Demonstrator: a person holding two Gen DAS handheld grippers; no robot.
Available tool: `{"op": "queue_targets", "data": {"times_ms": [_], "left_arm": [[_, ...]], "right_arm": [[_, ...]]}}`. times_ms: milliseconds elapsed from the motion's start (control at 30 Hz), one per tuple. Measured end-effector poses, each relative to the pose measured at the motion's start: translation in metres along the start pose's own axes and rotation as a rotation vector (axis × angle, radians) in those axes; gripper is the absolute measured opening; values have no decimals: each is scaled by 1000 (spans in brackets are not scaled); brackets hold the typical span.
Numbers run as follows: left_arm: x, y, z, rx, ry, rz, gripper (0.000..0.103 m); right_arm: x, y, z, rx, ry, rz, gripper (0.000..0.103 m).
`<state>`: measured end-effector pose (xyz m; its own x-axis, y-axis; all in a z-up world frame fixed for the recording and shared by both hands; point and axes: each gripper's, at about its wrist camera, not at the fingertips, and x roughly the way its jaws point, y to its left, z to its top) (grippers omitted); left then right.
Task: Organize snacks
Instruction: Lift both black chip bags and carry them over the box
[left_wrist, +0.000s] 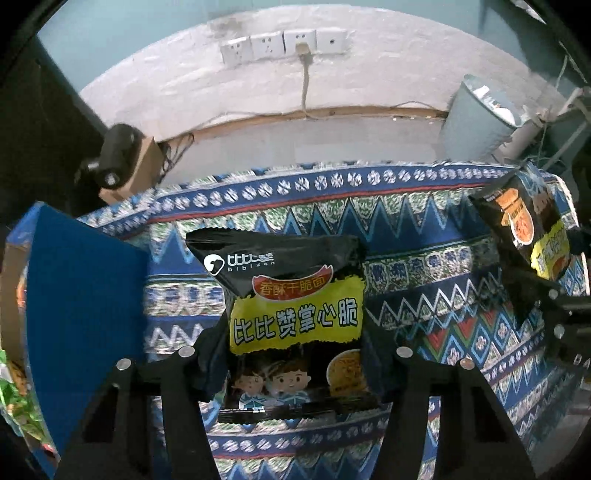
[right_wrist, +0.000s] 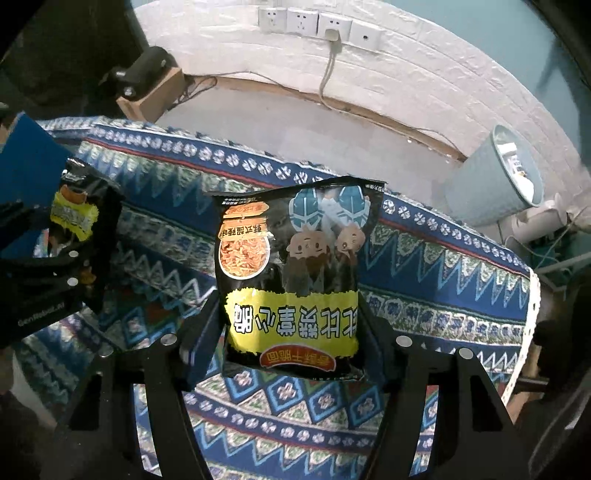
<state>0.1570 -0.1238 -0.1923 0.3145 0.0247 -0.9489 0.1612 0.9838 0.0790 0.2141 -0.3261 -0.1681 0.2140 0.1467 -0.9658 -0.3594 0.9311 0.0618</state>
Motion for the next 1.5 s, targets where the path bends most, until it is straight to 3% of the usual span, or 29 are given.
{"op": "queue_targets", "data": {"times_ms": [333,800,1500], "left_arm": [[-54,8,-14,37,-99,7,61],[-131,46,-38,53,-228,0,61],[-189,124,-89,29,-352,94,61]], "right_arm": [[-53,13,-6,13,-70,7,67],[-124,61,1,-38,-183,48,67],[-162,162,35,-171,-257,170,67]]}}
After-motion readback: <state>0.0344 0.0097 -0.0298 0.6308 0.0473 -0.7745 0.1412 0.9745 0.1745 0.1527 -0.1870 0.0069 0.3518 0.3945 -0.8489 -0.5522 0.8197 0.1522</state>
